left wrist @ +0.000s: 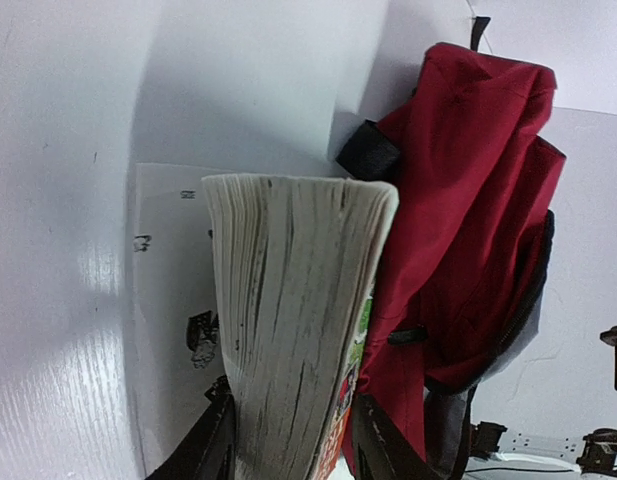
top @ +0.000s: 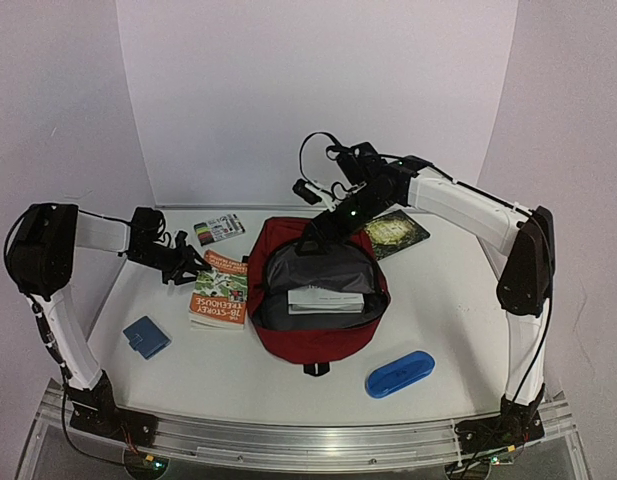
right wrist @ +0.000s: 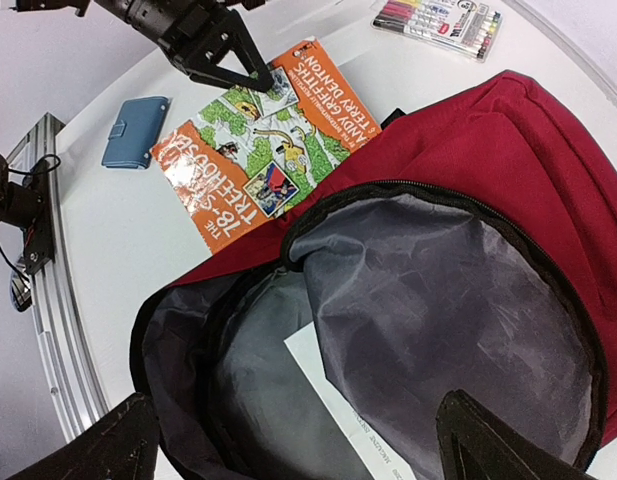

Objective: Pack the student bag
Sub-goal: Pick up the book from the center of the board.

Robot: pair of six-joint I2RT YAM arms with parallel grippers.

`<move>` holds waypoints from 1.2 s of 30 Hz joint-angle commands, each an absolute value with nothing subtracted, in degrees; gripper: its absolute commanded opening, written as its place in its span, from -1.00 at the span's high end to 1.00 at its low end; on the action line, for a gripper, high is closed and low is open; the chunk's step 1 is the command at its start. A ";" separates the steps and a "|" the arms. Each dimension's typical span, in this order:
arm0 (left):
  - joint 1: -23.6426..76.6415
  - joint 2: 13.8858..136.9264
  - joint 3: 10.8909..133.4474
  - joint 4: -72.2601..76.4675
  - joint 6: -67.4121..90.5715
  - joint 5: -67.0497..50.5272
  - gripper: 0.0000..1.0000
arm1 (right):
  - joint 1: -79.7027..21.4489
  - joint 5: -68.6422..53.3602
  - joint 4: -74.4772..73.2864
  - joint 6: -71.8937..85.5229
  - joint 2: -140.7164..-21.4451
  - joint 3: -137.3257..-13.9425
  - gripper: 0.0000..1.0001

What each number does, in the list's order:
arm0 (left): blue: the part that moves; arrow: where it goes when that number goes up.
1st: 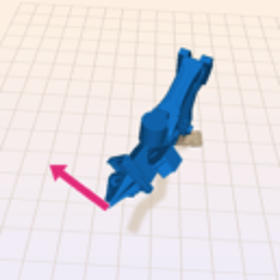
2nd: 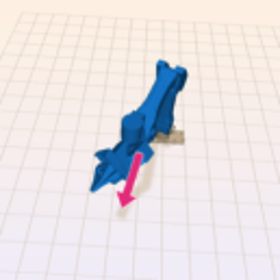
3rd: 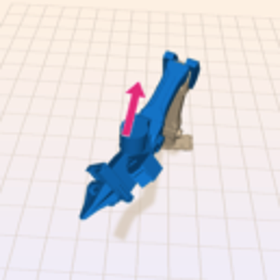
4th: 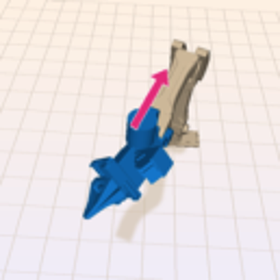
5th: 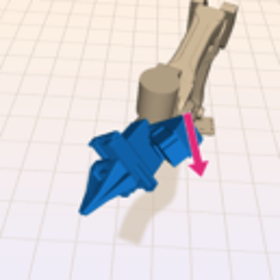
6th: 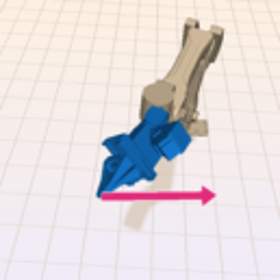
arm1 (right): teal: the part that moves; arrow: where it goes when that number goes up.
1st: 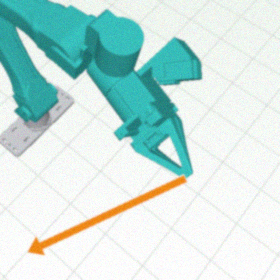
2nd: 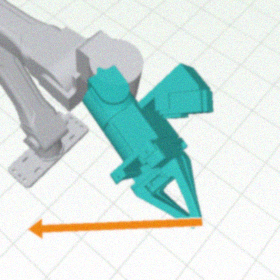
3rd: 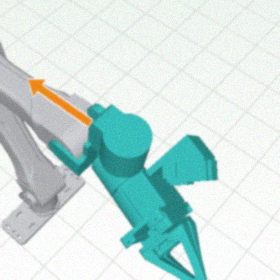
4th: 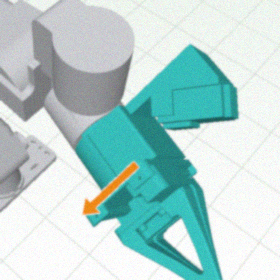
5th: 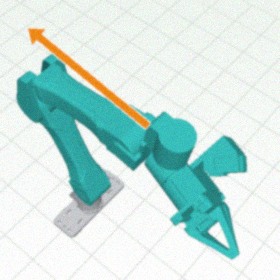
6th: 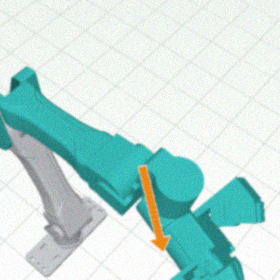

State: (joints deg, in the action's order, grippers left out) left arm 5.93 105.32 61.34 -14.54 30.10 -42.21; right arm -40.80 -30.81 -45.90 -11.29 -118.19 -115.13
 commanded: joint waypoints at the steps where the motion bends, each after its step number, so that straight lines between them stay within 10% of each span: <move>1: 6.39 108.31 62.29 -11.99 31.04 -45.60 0.34 | -40.69 -29.85 -44.79 -11.34 -116.09 -115.66 -0.93; 9: 6.13 107.46 64.52 -16.91 28.72 -44.00 0.99 | -40.72 -29.22 -44.72 -11.26 -115.68 -115.60 -0.93; 36: 15.16 87.94 88.71 -33.64 22.58 -59.63 1.00 | -33.67 -50.44 -46.63 -0.47 -109.22 -114.72 -0.97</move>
State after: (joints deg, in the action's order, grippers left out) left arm 10.33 91.51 85.08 -38.38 19.62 -49.63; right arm -36.06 -39.75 -45.98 -4.32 -112.45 -115.51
